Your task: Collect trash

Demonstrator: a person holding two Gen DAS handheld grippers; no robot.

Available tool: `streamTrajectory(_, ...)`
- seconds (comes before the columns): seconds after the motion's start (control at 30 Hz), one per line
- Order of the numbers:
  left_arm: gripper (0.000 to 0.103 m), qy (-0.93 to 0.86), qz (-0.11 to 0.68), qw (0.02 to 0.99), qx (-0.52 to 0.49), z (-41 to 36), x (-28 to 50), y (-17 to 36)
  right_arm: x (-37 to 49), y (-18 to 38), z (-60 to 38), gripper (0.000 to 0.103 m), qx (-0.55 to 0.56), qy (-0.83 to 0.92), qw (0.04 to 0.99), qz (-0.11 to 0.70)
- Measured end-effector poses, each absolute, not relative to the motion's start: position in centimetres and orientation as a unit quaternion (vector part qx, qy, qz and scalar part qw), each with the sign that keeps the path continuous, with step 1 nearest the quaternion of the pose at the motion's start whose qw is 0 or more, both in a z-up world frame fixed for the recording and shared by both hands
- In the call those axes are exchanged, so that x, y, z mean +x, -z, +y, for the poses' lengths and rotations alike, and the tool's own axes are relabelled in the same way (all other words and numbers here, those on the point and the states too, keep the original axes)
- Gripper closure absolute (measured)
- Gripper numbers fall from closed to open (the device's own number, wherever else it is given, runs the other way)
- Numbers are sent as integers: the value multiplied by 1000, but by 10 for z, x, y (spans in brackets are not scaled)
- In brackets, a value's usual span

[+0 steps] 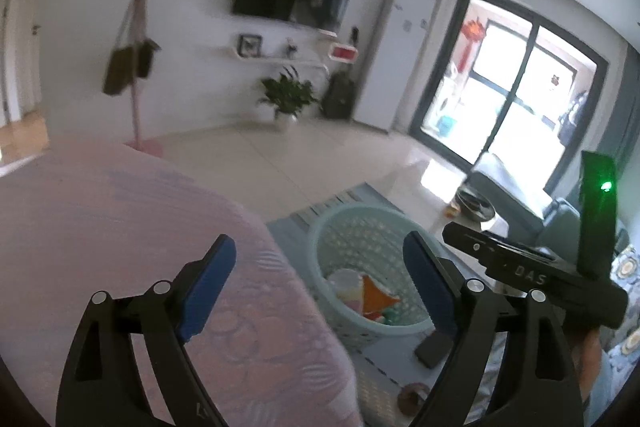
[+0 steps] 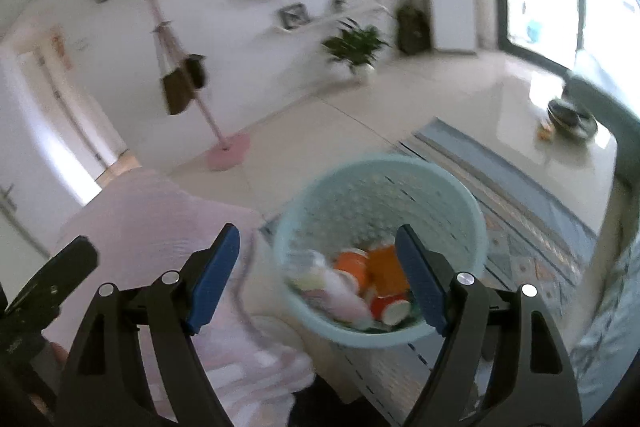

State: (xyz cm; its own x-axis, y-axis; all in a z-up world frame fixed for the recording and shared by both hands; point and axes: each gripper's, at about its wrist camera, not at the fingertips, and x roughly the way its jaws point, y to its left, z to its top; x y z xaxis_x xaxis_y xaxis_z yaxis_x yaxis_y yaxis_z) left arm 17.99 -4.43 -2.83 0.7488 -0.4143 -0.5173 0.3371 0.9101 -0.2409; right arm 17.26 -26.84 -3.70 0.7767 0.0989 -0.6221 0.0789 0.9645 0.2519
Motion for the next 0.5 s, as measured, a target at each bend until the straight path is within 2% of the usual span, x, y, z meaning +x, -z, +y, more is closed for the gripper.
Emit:
streamTrajectory(0.23, 15, 115, 240, 962, -52, -7, 146, 14, 138, 17, -205, 27, 61, 16, 963, 260)
streamTrajectory(0.5, 13, 18, 191, 981, -10, 4, 124, 27, 116, 27, -191, 27, 35, 58, 969, 236)
